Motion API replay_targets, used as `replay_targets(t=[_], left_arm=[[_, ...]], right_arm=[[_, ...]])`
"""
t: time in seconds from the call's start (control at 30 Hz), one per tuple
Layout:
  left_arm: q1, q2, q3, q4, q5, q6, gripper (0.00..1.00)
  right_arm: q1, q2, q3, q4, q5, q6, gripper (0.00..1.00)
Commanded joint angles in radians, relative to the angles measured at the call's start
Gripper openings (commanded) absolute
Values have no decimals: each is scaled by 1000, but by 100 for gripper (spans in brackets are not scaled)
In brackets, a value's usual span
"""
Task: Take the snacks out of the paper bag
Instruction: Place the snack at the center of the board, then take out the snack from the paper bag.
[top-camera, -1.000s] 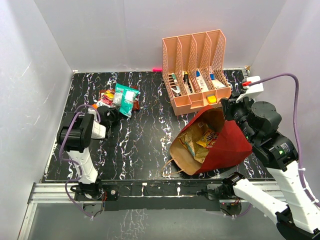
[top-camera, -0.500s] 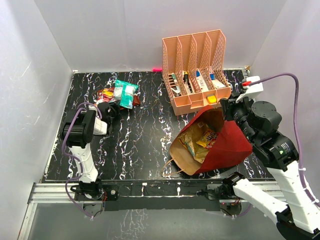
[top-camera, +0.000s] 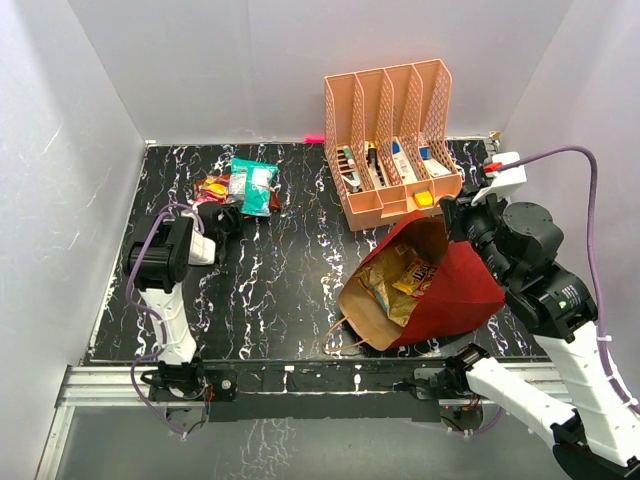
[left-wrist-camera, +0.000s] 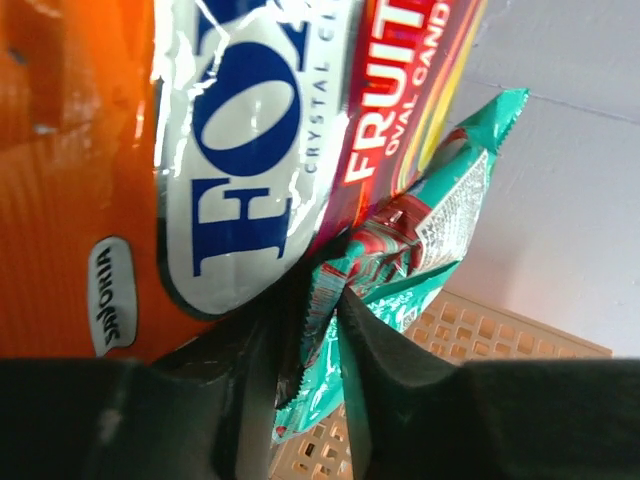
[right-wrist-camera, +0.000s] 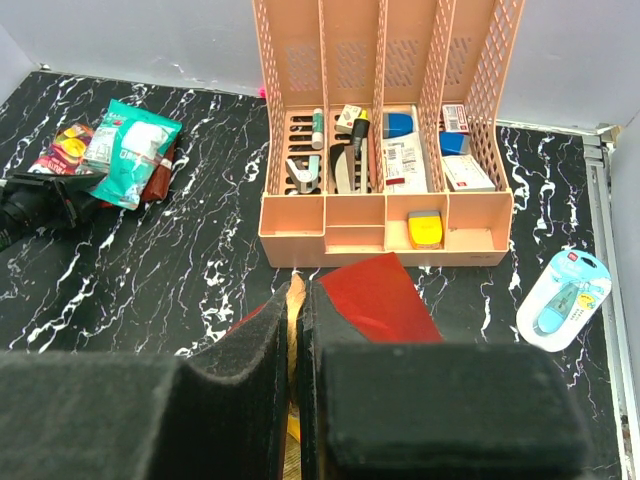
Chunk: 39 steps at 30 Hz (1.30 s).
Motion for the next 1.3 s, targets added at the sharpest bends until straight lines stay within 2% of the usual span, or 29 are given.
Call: replay_targets(t=[0.0,0.07,0.13,0.2,0.27,0.37,0.5,0.73,0.83,0.9,0.97,1.1,1.27], left_arm=[[17,-82,-23,-102,21,29,32],[22,-126,-27,-129,37,50,40],[25,-182,-18,-203,55,97,56],[29,-244,-18,-291,72,118,66],[36,-309,-30,-358,96,127,83],[53,-387,-34,-508,136,160,97],[71,-500,-36,-715,222,231,98],[30,-743,-21,-788,393,693,95],[-118,-868,-3,-861,413,929,91],[-286,-970,-13,-889,342,1048,89],[-443,-1088,-39,-888,253,1102,87],[-645,-1153,-75,-850,182,1067,79],[-902,-1002,-7,-849,-16,953,72]], right_arm=[[0,-23,60,121,3,-2,7],[0,-24,59,122,2,-3,7],[1,-24,58,122,-1,-3,7],[0,-24,58,124,-4,-1,7],[0,-27,56,128,-9,0,7],[0,-31,54,136,-14,0,7],[0,-31,61,137,-29,4,7],[0,-23,61,144,-115,13,7],[0,-24,52,143,-145,27,7],[0,-27,46,144,-148,34,7],[0,-28,42,148,-148,39,7],[0,-21,47,155,-147,48,7],[0,-15,52,161,-142,53,7]])
